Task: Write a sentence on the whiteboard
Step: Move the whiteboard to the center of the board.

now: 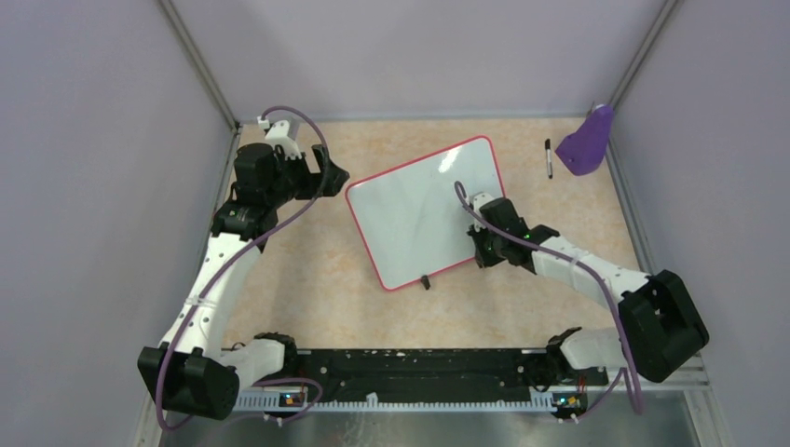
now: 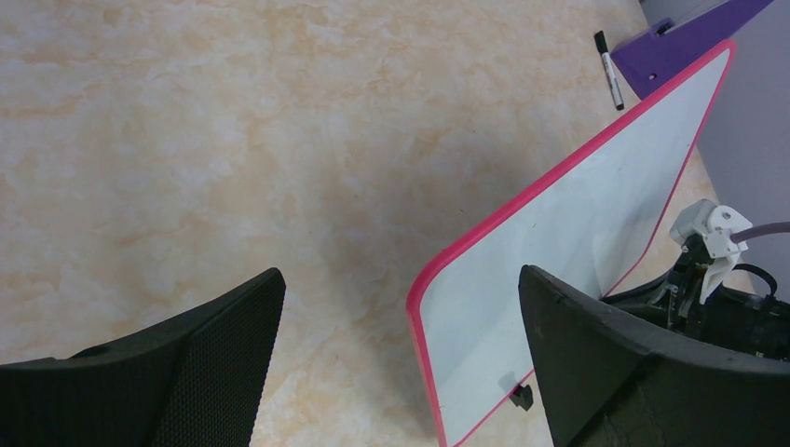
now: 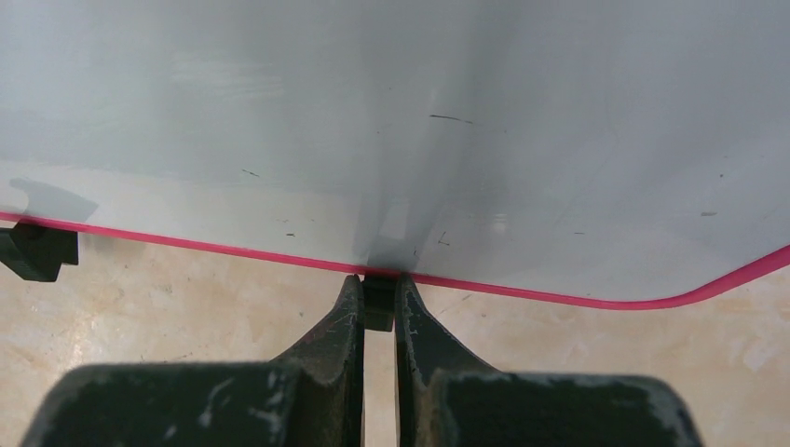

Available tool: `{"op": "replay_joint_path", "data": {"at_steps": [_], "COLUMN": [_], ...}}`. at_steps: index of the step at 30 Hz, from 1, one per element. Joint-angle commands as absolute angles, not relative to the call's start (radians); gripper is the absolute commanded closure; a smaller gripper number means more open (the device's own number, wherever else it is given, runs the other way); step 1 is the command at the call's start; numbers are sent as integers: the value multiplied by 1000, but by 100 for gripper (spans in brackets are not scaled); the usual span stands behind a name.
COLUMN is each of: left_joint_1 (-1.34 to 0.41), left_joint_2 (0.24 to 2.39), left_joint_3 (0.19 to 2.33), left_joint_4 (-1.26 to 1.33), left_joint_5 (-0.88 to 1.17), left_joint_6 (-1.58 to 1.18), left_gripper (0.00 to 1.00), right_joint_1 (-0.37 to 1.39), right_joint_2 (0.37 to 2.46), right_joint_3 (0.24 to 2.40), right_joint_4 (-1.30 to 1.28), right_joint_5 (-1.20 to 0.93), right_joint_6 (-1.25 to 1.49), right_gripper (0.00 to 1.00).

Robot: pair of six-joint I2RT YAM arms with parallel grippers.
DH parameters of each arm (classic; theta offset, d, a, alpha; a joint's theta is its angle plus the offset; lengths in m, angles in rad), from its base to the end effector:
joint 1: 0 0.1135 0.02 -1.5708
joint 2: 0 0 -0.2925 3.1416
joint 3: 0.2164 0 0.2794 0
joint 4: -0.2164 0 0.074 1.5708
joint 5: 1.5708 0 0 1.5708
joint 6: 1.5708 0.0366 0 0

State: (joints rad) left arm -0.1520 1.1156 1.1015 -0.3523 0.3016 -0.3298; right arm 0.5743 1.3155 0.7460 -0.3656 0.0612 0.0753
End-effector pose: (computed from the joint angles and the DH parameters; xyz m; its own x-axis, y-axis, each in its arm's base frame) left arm 0.2621 -0.0511 0.3933 -0.4706 -0.2407 -0.8488 0.2815 0.8708 -0.4030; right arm 0.2312 0.1469 0.2110 -0.7122 -0.3714 -0.5958 -0.4595 0.8882 -0.0044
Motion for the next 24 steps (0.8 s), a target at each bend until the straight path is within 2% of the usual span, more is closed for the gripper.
{"op": "replay_joint_path", "data": {"at_steps": [1,11,24], "left_joint_1": [-147,-147,-147], "left_joint_2": [1108,1113,1111], "left_joint_3": [1096,1097,1096], "left_joint_4": [-307,-303,-304], "left_joint_5": [301,307,305], "left_joint_6": [-337,-339,-337], "left_gripper": [1,1,1], "right_joint_1": [584,584,584], "right_joint_2": [1229,1264,1347], "right_joint_3": [746,808,882], "right_joint_4": [-396,-491,-561], "right_joint_5": [44,-43,61], "right_joint_6": [85,132,116], "right_gripper": [100,100,100]}}
